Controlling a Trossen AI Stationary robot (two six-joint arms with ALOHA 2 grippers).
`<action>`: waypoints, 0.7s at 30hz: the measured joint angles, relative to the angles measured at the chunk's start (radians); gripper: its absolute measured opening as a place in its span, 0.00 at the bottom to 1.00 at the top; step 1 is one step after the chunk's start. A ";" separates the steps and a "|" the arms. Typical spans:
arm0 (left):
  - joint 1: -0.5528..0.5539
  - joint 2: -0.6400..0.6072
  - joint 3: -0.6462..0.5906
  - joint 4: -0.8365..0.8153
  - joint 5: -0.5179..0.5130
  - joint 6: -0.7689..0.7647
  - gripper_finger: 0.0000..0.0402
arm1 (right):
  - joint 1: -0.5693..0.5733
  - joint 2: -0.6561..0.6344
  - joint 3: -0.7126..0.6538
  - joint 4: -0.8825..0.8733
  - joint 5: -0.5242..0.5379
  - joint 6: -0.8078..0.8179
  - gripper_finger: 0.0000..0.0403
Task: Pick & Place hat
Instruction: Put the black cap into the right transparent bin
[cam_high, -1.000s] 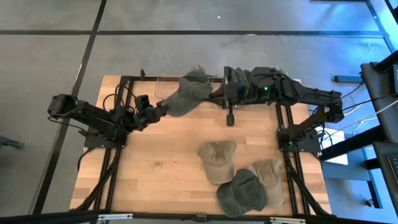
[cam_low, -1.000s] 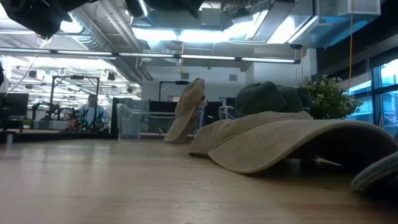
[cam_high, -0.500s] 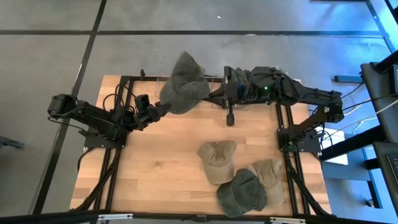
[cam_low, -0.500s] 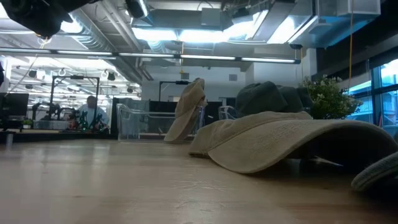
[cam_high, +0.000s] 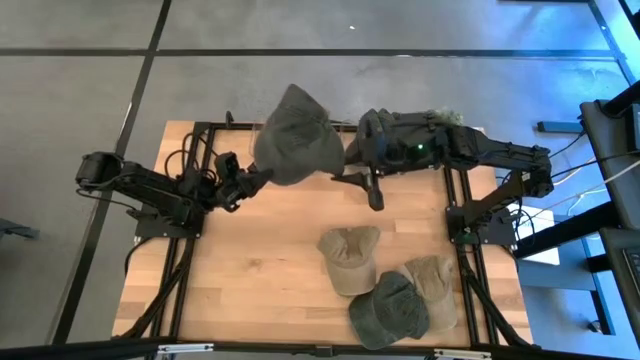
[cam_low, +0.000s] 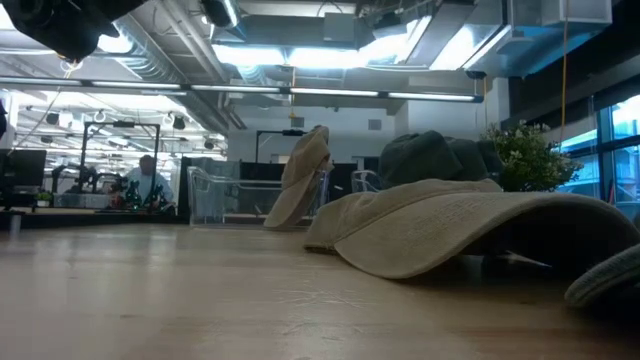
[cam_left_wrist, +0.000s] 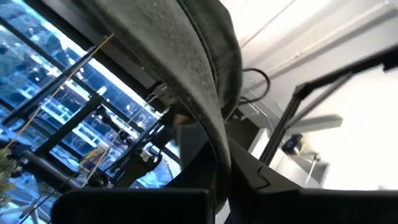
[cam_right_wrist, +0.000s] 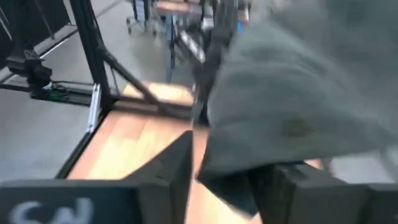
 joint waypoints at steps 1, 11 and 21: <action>0.001 -0.005 0.000 -0.003 0.014 0.012 0.02 | 0.000 0.000 0.000 -0.035 0.001 0.040 0.38; 0.063 -0.099 0.001 -0.251 0.373 -0.076 0.02 | -0.006 -0.034 -0.001 -0.335 -0.022 0.235 0.56; 0.092 -0.134 0.001 -0.379 0.465 0.097 0.02 | -0.069 -0.101 -0.001 -0.264 -0.148 0.507 0.52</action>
